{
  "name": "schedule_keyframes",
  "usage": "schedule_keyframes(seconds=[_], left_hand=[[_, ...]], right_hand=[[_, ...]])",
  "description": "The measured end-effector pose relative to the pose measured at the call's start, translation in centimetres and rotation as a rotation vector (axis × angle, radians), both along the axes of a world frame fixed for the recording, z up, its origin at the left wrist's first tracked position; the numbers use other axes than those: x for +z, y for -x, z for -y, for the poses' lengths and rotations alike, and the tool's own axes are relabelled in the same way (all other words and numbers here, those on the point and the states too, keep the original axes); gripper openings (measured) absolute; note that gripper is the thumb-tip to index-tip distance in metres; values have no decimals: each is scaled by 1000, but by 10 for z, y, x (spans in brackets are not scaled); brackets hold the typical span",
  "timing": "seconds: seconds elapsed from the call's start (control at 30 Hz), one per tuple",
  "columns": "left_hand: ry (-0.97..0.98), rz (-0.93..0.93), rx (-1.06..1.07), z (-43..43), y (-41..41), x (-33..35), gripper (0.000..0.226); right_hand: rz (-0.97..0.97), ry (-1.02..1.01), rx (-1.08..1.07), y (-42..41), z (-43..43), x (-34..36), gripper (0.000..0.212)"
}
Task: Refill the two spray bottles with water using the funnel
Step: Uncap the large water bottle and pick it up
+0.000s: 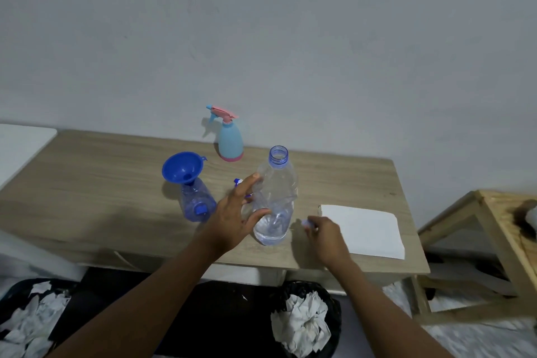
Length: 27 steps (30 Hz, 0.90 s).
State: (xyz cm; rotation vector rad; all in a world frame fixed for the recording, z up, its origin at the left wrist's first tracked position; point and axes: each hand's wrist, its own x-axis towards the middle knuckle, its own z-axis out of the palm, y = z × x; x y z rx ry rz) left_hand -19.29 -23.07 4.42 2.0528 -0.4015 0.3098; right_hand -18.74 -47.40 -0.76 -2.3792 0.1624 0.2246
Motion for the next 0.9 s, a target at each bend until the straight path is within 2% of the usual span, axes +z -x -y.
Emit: schedule_keyframes(seconds=[0.1, 0.23, 0.3, 0.37, 0.47, 0.57, 0.7, 0.8, 0.9], left_hand=[[-3, 8, 14, 2, 0, -3, 81], [-38, 67, 13, 3, 0, 0, 83], [-69, 75, 12, 2, 0, 1, 83], [-81, 69, 1, 2, 1, 2, 83], [-103, 100, -35, -1, 2, 3, 83], [-138, 73, -36, -5, 4, 2, 83], [-207, 35, -58, -8, 8, 3, 79], [-218, 49, 2, -11, 16, 5, 83], [-68, 28, 172, -25, 31, 5, 80]], right_hand=[[-94, 132, 91, 7, -7, -16, 19], [-78, 278, 198, 6, -11, -29, 19], [-75, 278, 200, 5, -8, -32, 23], [5, 148, 131, 4, -5, -28, 26], [339, -190, -13, 3, -4, 3, 28], [467, -448, 122, 2, -9, 45, 44], [497, -455, 400, -1, -19, 68, 78], [533, -445, 371, 0, -31, 71, 94], [565, -419, 262, 1, -49, 68, 110]])
